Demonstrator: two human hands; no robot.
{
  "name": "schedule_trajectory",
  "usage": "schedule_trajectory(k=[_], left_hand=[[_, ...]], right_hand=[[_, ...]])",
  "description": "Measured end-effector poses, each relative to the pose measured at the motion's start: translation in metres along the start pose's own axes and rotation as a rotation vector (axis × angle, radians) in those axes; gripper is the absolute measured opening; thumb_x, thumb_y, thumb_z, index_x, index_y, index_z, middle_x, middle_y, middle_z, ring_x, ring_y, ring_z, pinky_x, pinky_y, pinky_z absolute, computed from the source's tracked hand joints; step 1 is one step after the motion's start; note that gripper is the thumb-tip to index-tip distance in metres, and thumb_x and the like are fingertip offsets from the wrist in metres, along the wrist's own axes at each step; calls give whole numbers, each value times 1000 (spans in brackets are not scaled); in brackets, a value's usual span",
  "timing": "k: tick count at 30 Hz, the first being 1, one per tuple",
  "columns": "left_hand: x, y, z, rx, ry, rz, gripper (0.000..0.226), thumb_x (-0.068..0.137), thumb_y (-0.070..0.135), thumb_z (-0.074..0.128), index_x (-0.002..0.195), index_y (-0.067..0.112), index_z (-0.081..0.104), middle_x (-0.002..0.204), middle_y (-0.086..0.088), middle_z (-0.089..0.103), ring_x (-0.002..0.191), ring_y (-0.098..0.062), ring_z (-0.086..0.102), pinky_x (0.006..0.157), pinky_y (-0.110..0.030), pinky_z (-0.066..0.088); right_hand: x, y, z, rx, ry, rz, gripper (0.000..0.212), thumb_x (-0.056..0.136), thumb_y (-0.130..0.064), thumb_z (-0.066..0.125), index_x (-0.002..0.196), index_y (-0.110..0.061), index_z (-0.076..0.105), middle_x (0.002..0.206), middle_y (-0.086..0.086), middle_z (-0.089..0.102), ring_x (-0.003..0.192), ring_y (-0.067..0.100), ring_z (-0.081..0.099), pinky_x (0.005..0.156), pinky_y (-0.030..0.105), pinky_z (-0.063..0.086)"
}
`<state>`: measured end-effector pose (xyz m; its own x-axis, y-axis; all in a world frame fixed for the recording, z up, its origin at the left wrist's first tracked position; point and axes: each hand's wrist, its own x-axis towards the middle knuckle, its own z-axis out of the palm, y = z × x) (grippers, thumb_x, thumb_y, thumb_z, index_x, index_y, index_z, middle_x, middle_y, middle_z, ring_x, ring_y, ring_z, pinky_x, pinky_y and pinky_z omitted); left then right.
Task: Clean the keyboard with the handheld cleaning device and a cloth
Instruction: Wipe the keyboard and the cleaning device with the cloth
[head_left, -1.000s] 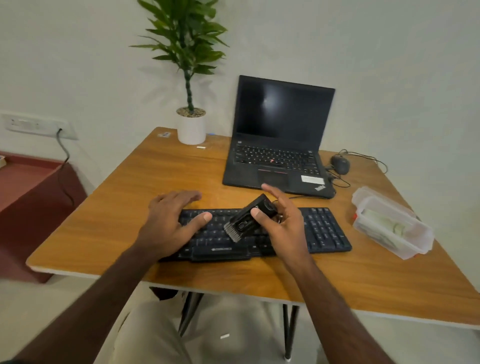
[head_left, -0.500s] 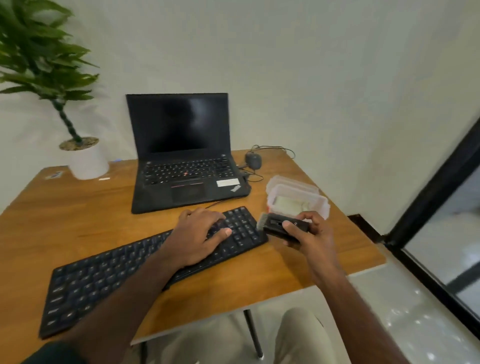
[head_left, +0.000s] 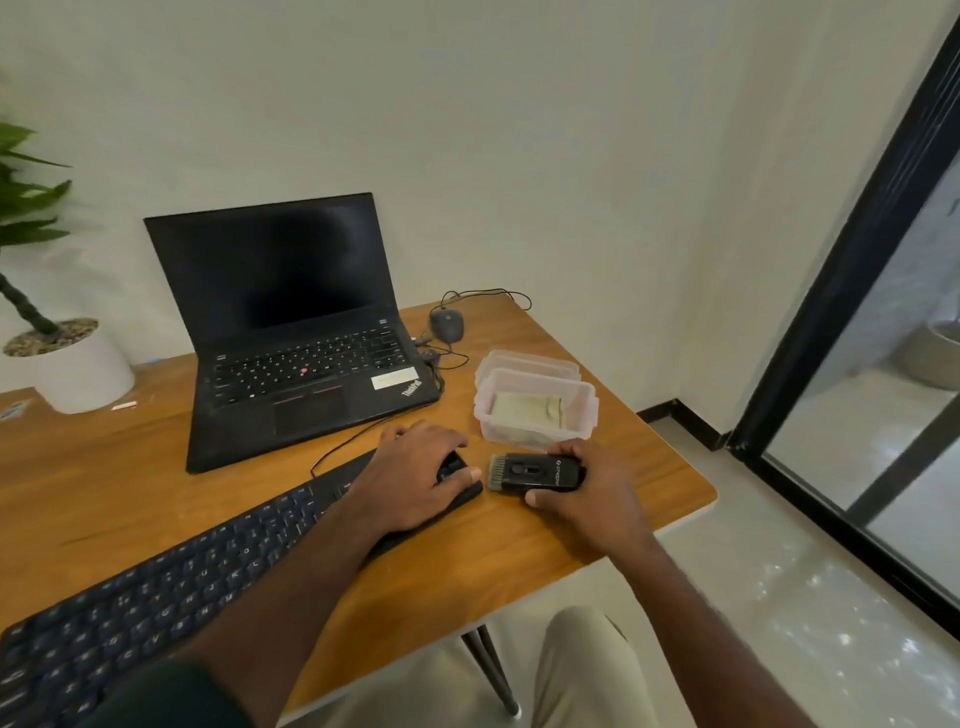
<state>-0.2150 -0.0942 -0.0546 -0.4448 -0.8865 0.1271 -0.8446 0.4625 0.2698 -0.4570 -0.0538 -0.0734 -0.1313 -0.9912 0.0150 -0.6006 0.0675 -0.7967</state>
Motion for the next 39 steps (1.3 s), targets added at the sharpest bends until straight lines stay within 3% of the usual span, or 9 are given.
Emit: schedule_trajectory(k=[4, 9, 13, 16, 19, 23, 28, 33, 39], left_hand=[[7, -3, 0, 1, 17, 5, 52, 97, 61, 45, 137, 29, 52, 140, 8, 56, 131, -11, 44, 113, -44, 25], [14, -4, -2, -28, 46, -4, 47, 97, 54, 53, 135, 27, 55, 136, 7, 58, 127, -11, 47, 109, -40, 31], [20, -6, -8, -78, 81, -38, 38, 95, 53, 58, 123, 28, 63, 118, 5, 62, 107, -12, 55, 98, -41, 46], [29, -7, -14, -100, 96, -83, 33, 93, 54, 59, 115, 29, 66, 106, 7, 62, 97, -11, 57, 90, -42, 52], [39, -4, -20, -95, 98, -72, 29, 94, 50, 60, 109, 26, 68, 103, 9, 65, 96, -10, 57, 89, -42, 52], [48, 1, -24, -74, 99, -48, 28, 93, 48, 61, 107, 25, 69, 102, 8, 68, 96, -11, 59, 87, -42, 54], [49, 3, -23, -45, 82, -28, 29, 94, 47, 61, 110, 24, 68, 103, 9, 67, 96, -10, 56, 89, -43, 51], [45, -1, -25, -36, 88, -41, 29, 94, 49, 59, 108, 25, 68, 103, 9, 67, 97, -10, 58, 89, -44, 52], [36, -11, -30, -26, 101, -66, 27, 95, 46, 60, 110, 24, 67, 107, 8, 67, 99, -10, 58, 92, -44, 51]], right_hand=[[0, -9, 0, -261, 6, -70, 65, 74, -44, 87, 131, -29, 60, 129, -8, 61, 117, 10, 55, 102, 30, 48], [0, -19, -13, -395, 24, -17, 74, 74, -61, 79, 137, -28, 59, 128, -6, 68, 112, 12, 64, 88, 28, 55], [18, -37, -35, -342, 214, -58, 36, 82, -55, 77, 96, -23, 69, 92, -8, 69, 86, 10, 69, 59, 16, 50], [51, -46, -39, -285, 298, -112, 25, 86, -41, 77, 77, -21, 65, 79, -5, 69, 77, 15, 70, 63, 27, 58], [83, -53, -33, -384, 173, -84, 28, 86, -37, 77, 100, -15, 68, 100, 3, 71, 93, 24, 68, 82, 39, 60], [104, -58, -13, -601, 34, -48, 45, 86, -30, 73, 124, -10, 60, 120, 13, 63, 107, 29, 64, 83, 39, 59], [110, -63, 3, -716, 2, -21, 36, 90, -17, 67, 124, -7, 61, 121, 12, 63, 109, 27, 65, 80, 34, 53], [114, -62, 5, -688, -105, 20, 36, 95, -24, 63, 126, -5, 59, 124, 13, 64, 111, 27, 64, 82, 32, 49], [108, -61, 1, -525, -76, -96, 31, 82, -24, 69, 110, -9, 71, 106, 7, 70, 94, 22, 62, 73, 27, 45]])
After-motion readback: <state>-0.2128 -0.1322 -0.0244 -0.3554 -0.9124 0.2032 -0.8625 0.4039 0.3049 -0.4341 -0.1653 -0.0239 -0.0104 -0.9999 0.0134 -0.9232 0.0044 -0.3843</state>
